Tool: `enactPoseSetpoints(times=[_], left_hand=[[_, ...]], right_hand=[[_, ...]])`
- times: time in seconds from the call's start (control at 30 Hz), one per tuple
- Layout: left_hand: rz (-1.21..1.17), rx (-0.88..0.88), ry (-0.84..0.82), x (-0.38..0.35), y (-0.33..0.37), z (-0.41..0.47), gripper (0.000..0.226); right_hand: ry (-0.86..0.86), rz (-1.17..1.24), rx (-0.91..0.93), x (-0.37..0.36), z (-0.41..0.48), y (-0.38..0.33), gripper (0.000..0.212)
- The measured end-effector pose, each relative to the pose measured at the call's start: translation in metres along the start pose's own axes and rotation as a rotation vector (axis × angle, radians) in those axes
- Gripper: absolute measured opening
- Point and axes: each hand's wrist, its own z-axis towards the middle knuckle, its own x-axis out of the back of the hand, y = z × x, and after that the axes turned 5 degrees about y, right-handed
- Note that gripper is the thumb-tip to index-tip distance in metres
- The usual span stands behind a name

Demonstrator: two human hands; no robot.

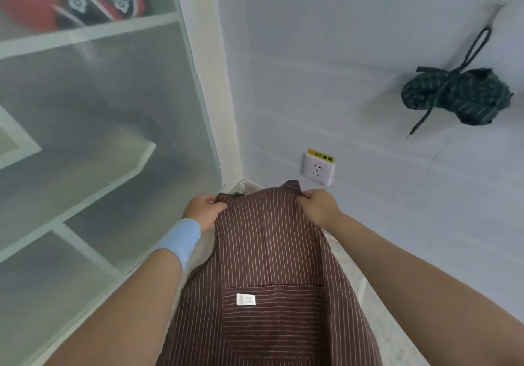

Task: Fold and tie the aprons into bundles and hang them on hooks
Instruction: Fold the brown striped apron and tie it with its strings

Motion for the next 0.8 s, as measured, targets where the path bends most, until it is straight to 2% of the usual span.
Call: enactPoseSetpoints(times=[0.13,0.23,0.3,0.37,0.47,0.5,0.53,0.67,0.73,0.8], left_hand=[[0.092,-0.038,-0.013,-0.035,-0.037,0.017,0.015],[0.089,0.006,-0.061,-0.056,-0.065,0.022,0.013],[0.017,0.033,-0.072,-0.063,-0.078,0.021,0.018],[0.014,0.019,-0.117,-0.066,-0.090,0.018,0.016],[0.278,-0.080,-0.301,-0.069,-0.116,0.011,0.024],[0.380,-0.090,-0.374,-0.070,-0.125,0.007,0.021],[0.468,-0.079,-0.448,-0.074,-0.134,0.004,0.015],[0.765,0.034,-0.703,-0.093,-0.164,-0.009,0.052],[0.764,0.044,-0.681,-0.104,-0.173,-0.014,0.056],[0.657,0.041,-0.574,-0.113,-0.176,-0.019,0.054]], right_hand=[[-0.105,-0.029,-0.081,-0.040,0.009,0.045,0.027],[-0.019,-0.022,-0.145,-0.063,0.013,0.072,0.026],[0.058,-0.100,-0.061,-0.073,0.016,0.088,0.026],[0.056,-0.155,0.074,-0.078,0.011,0.103,0.023],[-0.064,-0.411,0.283,-0.080,-0.005,0.133,0.021],[-0.108,-0.521,0.322,-0.080,-0.011,0.144,0.023],[-0.164,-0.612,0.336,-0.081,-0.017,0.153,0.028],[-0.441,-0.928,0.233,-0.092,-0.038,0.169,0.057],[-0.409,-0.901,0.199,-0.099,-0.047,0.172,0.053],[-0.345,-0.778,0.197,-0.107,-0.054,0.170,0.044]])
